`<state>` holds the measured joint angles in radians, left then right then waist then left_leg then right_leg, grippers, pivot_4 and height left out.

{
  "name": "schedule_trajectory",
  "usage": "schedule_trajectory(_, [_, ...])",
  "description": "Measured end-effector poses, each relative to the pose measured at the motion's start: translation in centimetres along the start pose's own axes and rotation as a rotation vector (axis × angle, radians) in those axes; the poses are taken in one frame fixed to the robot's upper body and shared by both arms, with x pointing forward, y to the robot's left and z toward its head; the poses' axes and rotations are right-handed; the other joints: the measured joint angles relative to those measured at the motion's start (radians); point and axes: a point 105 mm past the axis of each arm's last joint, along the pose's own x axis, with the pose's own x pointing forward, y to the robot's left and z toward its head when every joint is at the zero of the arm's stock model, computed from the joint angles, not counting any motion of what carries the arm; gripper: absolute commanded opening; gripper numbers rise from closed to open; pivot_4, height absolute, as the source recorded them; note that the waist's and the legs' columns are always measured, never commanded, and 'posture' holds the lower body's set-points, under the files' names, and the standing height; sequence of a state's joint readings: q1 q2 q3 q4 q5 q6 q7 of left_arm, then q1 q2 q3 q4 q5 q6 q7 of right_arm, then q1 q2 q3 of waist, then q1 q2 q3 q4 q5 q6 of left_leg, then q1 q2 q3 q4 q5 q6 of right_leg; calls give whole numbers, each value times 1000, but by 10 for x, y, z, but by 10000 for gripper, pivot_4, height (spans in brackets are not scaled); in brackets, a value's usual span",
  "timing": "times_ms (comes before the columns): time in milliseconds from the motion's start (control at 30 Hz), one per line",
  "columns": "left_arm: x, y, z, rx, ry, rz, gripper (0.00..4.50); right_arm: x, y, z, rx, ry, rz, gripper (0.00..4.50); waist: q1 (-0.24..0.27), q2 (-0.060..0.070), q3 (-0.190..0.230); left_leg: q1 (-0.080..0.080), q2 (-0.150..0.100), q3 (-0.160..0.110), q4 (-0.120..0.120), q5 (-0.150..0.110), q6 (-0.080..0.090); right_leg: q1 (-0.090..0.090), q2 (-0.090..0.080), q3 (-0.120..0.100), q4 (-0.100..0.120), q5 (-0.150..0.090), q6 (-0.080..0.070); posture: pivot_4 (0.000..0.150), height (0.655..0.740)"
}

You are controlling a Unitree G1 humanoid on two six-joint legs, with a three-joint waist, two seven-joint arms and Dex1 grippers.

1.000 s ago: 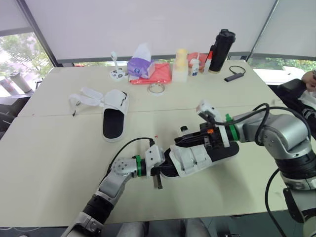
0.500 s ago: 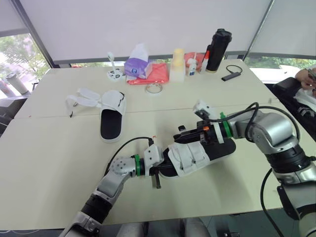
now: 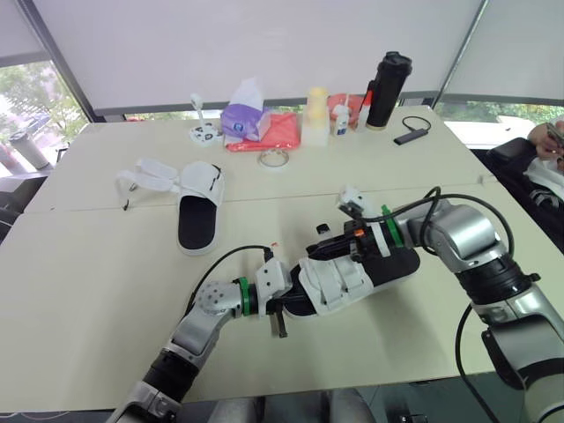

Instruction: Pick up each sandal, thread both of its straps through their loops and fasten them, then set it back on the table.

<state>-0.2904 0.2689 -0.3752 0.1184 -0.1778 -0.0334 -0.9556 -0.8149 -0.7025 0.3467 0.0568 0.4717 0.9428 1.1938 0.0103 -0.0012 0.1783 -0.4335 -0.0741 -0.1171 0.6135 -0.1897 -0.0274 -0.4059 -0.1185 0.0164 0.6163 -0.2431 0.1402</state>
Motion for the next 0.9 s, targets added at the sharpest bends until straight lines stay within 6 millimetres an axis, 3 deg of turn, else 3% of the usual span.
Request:
schedule_trajectory(400, [-2, 0, -2, -8, 9, 13, 0, 14, -10, -12, -20, 53, 20, 986, -6, 0, 0, 9, 0, 0, -2, 0, 0, 8, 0, 0, 0, -1, -2, 1500, 7400])
schedule_trajectory(500, [-2, 0, -2, -9, 8, 18, 0, 16, -13, -14, -13, 56, 21, 10193, -7, 0, -1, 9, 0, 0, -2, 0, 0, 8, 0, 0, 0, -1, -2, 1500, 7400])
schedule_trajectory(733, [-2, -1, -4, -22, 19, 20, 0, 24, -13, -9, -39, 42, 21, 43517, -7, -1, -3, 16, 1, 0, -2, -1, -2, 15, 0, 0, 0, -2, -3, 1500, 7400])
schedule_trajectory(900, [-3, -2, -4, -17, 22, 5, 0, 25, -33, -10, -32, -4, -96, 43517, -8, -1, -4, 16, 1, 0, -3, -2, -3, 14, 0, 1, 0, -2, -3, 1500, 7400])
